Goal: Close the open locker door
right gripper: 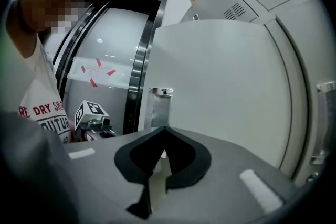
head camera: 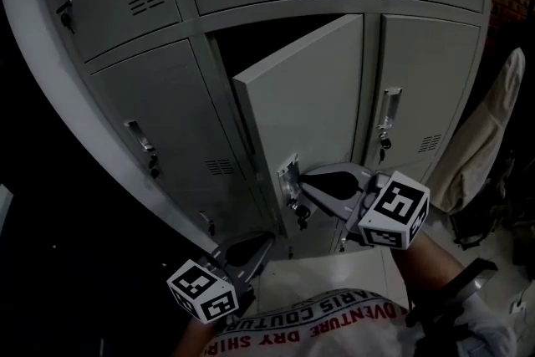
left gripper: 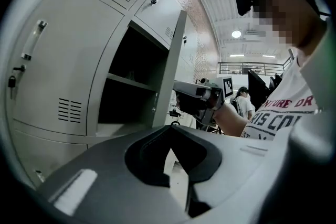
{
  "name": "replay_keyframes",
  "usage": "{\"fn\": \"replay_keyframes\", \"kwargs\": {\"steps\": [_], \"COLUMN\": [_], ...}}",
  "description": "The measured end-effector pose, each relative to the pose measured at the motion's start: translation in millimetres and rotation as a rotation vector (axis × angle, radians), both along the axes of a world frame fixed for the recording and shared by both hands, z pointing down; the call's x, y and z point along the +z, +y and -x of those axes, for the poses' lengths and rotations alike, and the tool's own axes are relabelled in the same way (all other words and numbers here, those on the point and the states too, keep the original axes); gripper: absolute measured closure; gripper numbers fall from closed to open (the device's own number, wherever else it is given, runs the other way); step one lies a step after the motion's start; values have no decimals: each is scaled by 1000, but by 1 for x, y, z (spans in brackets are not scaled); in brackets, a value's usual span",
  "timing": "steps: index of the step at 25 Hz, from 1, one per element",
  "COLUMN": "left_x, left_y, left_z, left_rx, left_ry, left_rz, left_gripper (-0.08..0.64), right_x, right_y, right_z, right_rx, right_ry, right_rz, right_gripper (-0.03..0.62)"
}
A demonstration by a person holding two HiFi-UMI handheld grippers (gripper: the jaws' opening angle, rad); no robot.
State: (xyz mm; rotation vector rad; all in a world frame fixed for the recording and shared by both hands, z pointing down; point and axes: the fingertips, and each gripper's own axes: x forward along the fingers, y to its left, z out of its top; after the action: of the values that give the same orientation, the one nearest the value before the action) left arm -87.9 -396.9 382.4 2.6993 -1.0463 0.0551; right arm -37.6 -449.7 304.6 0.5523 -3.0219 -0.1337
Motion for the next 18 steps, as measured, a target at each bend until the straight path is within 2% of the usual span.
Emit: {"fn": "replay_keyframes", "kwargs": {"steps": [4,11,18], "left_x": [2,1,-2], "left_y": [-6,-19,-31], "left_z": [20,46,62], "left_rx": [-42,-94,-124], "left_ry": [14,-6,-3], "left_rz": [3,10,-2], "left_gripper": [555,555,555], "right_x": [-3,-6,-5], "right_y": [-29,-82,-127], "right_z": [23,54,68], "right_rx": [-2,40,97], "right_ry": [-7,-3,-8], "right_rz": [15,25,35], "right_gripper": [597,597,597]}}
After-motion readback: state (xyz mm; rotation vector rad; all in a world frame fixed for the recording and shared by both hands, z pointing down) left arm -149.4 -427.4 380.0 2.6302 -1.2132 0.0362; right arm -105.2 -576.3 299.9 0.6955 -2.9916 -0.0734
